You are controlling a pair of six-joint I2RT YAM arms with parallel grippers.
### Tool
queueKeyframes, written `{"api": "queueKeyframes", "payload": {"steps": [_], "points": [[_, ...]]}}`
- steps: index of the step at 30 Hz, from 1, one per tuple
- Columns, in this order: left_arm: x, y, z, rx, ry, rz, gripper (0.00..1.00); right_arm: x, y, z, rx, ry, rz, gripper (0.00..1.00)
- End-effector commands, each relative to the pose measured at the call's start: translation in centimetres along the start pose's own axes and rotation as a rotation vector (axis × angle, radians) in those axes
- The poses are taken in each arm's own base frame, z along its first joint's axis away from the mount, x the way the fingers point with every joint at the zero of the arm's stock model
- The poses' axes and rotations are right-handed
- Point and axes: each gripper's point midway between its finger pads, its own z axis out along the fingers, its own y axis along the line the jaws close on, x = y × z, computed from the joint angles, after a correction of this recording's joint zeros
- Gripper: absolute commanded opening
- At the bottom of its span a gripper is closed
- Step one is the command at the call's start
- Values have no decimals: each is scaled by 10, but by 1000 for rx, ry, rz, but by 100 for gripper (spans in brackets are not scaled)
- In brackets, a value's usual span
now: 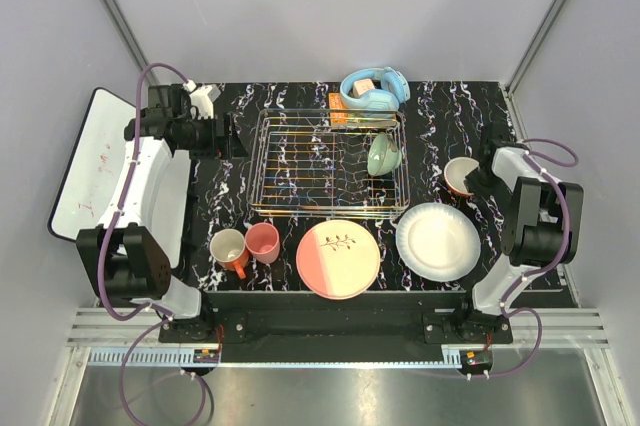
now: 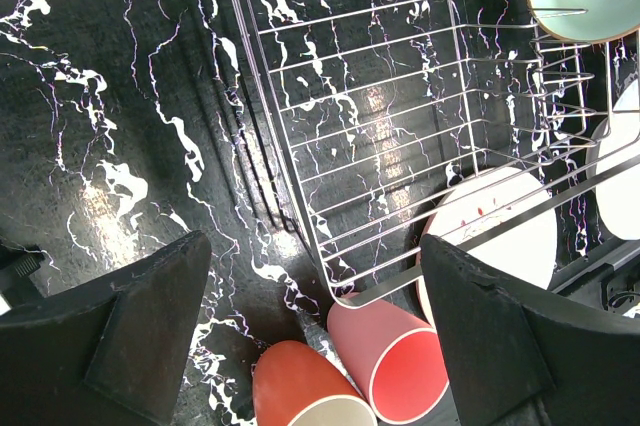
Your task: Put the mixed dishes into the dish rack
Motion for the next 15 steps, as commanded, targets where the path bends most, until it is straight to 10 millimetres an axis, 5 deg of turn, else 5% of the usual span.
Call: {"api": "queueKeyframes", "payload": {"steps": [1,2,7,13,15], "points": [[-11,-5,-11,1,-60,39,89,-8,-11,3,39,-53,8,16],[-11,-6,-11,1,-63,40,89,-12,-13,-1,42,-75,10,0],[-9,-5,-10,2,-58,33,89,-27,-20,-27,23,-163,17,0],[-9,-6,-6,15,-55,20,88,-55,-12,-107,-59,-423,-20,0],[-6,-4,0,26,-44,8,88,-39,9,-137,-102,-497,-139,0]]}}
